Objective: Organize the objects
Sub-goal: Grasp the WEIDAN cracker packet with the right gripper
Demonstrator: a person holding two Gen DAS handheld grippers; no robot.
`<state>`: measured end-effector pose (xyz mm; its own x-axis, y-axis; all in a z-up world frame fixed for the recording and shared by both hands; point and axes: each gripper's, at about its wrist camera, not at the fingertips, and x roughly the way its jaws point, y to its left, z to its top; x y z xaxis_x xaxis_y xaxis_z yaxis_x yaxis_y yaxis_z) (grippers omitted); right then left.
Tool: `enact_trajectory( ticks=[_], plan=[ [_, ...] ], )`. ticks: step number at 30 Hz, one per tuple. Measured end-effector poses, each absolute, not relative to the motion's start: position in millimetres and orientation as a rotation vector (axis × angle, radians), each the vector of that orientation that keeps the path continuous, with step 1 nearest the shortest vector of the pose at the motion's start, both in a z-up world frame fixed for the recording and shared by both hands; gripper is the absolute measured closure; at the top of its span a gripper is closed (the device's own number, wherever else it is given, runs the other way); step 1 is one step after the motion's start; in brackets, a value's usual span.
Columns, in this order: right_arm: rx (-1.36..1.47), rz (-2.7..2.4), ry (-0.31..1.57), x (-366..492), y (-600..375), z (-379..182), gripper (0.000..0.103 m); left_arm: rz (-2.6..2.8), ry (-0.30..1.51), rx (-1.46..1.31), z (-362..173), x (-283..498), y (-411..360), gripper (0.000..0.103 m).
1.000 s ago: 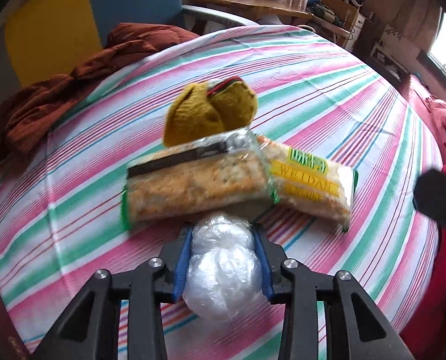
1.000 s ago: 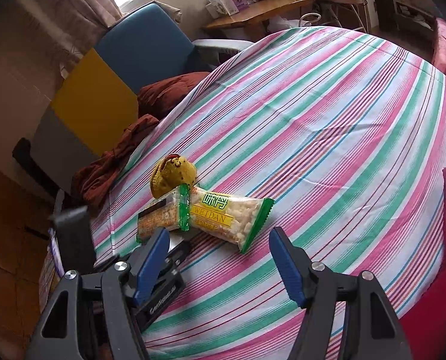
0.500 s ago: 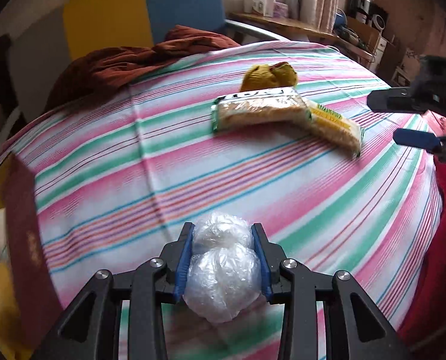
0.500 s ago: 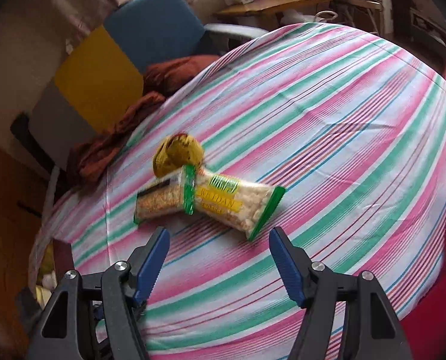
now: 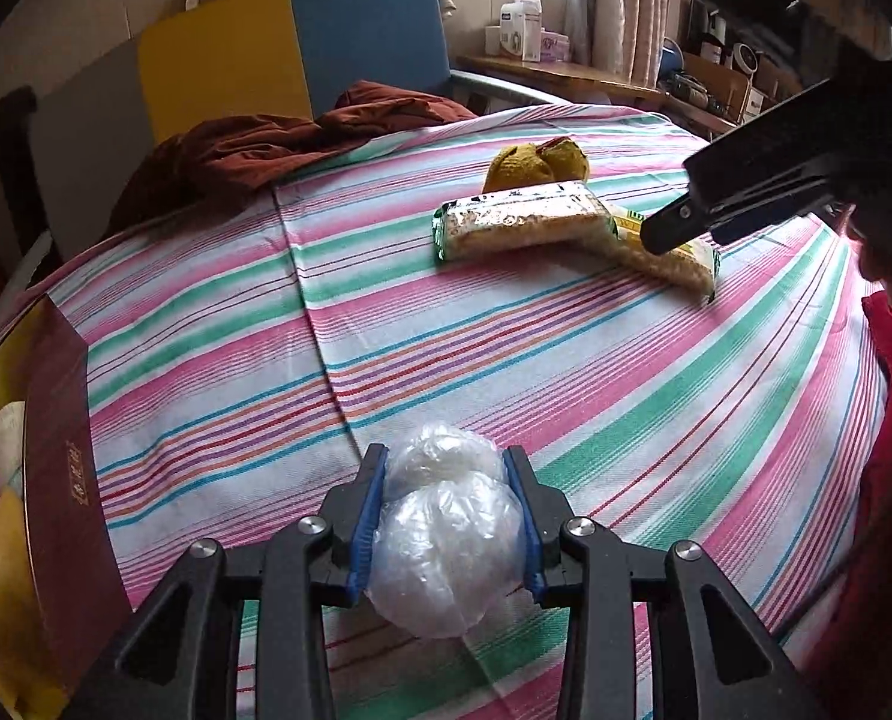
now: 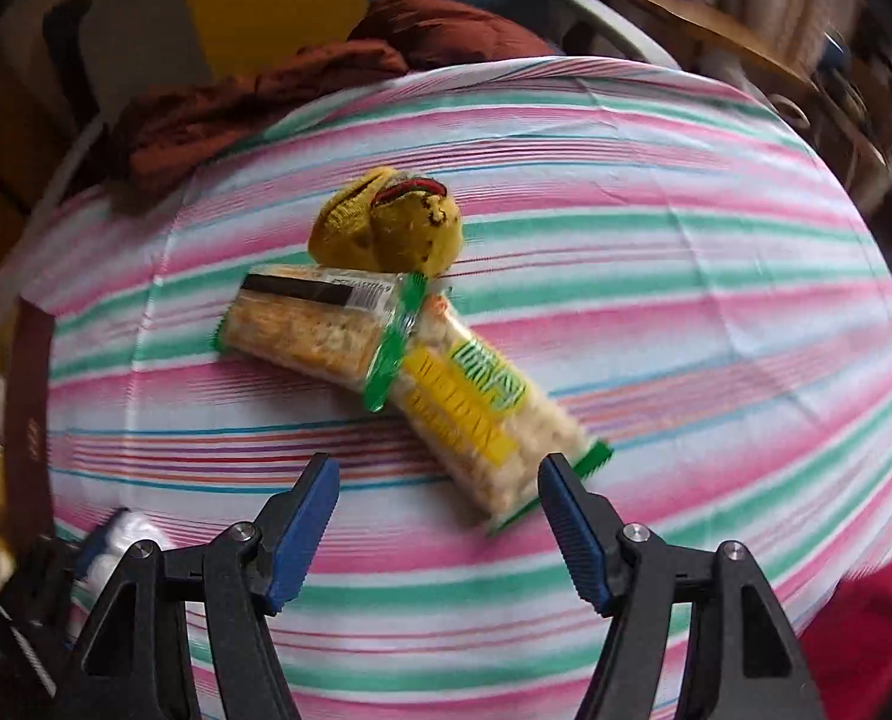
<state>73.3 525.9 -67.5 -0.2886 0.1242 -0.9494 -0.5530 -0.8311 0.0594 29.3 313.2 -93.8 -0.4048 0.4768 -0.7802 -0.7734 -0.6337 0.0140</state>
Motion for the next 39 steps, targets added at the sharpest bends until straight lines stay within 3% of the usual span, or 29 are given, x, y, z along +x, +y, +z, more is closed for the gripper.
enact_trajectory(
  ticks=[18, 22, 27, 39],
  plan=[
    [-1.626, 2.178, 0.326, 57.5, 548.1, -99.5, 0.033, 2.093, 0.452, -0.958, -96.3, 32.3, 311.5, 0.064],
    [-1.62, 2.197, 0.356, 60.5, 549.6, -103.3, 0.033, 2.093, 0.448, -0.956, -95.7, 32.1, 311.3, 0.064],
    [-1.647, 2.207, 0.372, 69.9, 543.8, -99.9, 0.055, 2.099, 0.455, -0.947, -96.0, 34.2, 312.3, 0.064],
    [-1.754, 2.125, 0.539, 100.0, 500.0, -95.8, 0.056, 2.096, 0.45, -0.941, -95.8, 31.9, 310.9, 0.064]
  ],
)
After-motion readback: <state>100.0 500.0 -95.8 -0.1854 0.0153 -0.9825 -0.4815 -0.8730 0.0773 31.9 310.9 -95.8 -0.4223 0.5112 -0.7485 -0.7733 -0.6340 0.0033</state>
